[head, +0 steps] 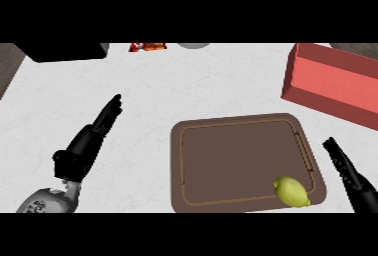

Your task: Pick the lemon from the tray and place it in the cardboard box

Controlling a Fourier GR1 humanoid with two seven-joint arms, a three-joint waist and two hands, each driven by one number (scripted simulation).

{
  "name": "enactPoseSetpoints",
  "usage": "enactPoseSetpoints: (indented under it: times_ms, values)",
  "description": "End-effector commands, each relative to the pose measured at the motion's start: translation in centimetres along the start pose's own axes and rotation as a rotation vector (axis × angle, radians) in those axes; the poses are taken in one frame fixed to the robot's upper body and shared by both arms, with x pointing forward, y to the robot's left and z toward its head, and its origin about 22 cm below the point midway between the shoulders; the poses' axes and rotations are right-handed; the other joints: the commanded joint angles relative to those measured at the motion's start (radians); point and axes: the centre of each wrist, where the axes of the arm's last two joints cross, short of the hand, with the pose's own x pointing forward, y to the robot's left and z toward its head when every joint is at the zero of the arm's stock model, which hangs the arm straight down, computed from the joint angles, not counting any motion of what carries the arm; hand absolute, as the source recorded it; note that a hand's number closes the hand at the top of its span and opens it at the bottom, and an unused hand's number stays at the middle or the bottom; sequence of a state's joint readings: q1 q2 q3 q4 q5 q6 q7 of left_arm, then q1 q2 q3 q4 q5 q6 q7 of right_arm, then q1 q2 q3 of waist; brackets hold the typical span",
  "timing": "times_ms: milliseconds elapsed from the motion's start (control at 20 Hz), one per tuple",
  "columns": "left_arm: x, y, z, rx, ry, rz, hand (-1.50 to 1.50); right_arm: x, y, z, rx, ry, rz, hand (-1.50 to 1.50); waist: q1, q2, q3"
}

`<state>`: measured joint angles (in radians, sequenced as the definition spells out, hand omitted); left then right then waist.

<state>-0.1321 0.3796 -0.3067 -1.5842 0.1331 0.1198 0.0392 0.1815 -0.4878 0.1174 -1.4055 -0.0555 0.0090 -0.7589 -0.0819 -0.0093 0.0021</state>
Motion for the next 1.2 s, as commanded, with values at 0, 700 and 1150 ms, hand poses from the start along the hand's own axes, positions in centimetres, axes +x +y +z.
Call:
enactPoseSetpoints:
  times_ms: [0,700,1150]
  values:
    - [0.4,-1.1,-1.0,-0.034,0.0,0.0,0.0,0.3,-1.9,5.4,-0.013,-0.114,0.229,-1.5,0.02,0.004,-0.001]
    - [0.3,-2.2,-2.0,-0.104,-0.022,0.007,0.0,8.3,-9.6,10.6,0.293,0.069,0.213,-1.5,0.069,0.009,-0.003]
    - [0.3,-1.1,-1.3,-0.089,-0.011,-0.004,0.0,8.5,-6.7,7.8,0.285,0.121,0.168,-1.5,0.077,0.008,-0.003]
